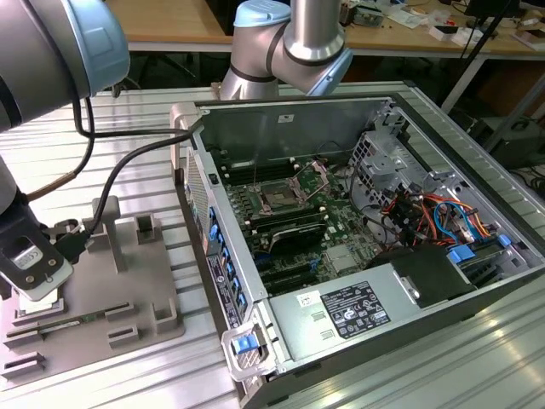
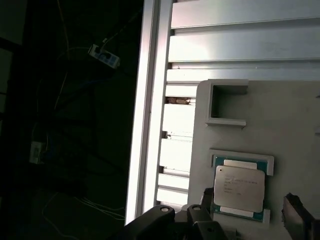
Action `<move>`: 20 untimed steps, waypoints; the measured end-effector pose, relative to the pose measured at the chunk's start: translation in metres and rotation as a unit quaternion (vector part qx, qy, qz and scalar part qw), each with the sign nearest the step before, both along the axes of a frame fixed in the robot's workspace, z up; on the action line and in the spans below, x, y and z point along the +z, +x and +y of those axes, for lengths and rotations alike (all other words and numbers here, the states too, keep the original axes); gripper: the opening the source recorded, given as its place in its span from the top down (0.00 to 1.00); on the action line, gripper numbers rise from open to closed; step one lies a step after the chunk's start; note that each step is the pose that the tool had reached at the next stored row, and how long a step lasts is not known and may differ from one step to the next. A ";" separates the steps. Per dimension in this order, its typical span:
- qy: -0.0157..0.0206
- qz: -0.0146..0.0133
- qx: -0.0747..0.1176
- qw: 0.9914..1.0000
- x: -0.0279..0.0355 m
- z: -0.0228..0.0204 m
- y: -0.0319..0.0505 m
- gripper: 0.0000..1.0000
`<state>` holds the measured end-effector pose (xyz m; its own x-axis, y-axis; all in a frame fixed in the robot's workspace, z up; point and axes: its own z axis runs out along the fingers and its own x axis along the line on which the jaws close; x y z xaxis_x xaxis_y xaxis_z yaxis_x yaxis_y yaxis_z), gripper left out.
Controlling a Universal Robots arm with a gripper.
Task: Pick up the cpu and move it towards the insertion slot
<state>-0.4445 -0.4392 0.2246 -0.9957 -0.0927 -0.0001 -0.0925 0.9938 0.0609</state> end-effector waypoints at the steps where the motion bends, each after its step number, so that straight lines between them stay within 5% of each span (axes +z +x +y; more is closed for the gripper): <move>1: 0.000 0.000 0.000 1.000 0.0000 0.0000 -0.0001 0.39; 15: -0.002 0.000 0.000 1.000 -0.0018 0.0019 -0.0001 0.39; 17: -0.012 0.000 0.000 1.000 -0.0042 0.0037 -0.0001 0.39; 20: -0.017 0.000 0.000 1.000 -0.0058 0.0060 -0.0001 0.39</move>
<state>-0.4446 -0.4332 0.2188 -0.9957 -0.0924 0.0031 -0.0923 0.9954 0.0270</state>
